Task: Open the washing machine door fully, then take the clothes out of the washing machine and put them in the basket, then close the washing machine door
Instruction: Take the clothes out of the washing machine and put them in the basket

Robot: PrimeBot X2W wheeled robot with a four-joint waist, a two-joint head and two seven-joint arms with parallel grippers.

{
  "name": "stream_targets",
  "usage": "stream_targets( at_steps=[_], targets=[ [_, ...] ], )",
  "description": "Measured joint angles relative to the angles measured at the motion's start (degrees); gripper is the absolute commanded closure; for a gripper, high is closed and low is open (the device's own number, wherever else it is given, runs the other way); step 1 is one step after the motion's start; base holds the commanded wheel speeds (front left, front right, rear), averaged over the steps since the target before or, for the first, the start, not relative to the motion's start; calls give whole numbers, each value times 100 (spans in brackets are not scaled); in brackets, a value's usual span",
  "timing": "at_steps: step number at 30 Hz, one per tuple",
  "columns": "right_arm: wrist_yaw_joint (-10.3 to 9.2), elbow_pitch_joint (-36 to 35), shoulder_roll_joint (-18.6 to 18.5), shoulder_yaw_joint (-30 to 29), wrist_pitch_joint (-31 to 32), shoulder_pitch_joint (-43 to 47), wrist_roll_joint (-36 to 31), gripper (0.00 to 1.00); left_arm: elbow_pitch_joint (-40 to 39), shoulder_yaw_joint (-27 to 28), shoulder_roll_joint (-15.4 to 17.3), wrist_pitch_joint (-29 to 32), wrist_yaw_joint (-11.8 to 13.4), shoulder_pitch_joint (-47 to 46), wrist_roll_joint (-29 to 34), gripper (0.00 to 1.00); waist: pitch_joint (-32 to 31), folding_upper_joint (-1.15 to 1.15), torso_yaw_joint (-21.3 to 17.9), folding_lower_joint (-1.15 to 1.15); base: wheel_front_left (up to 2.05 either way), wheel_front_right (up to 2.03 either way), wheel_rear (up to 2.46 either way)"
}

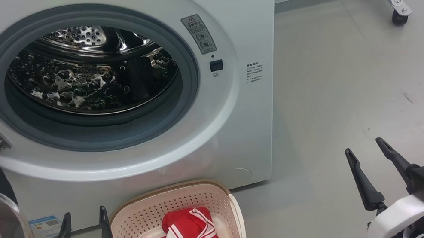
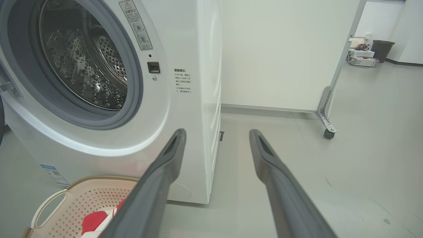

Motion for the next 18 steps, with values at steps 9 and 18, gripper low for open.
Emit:
stream_targets(
  at_steps=[9, 18],
  targets=[
    [-40, -104, -23, -2, 52, 11, 0, 0, -396, -2, 23, 162, 52, 191, 59, 0, -2, 0, -11, 0, 0, 0, 0],
    [-42, -200, -27, -2, 60, 74, 0, 0, -713, -7, 42, 321, 100, 349, 158, 0, 13, 0, -12, 0, 0, 0, 0]
  ],
)
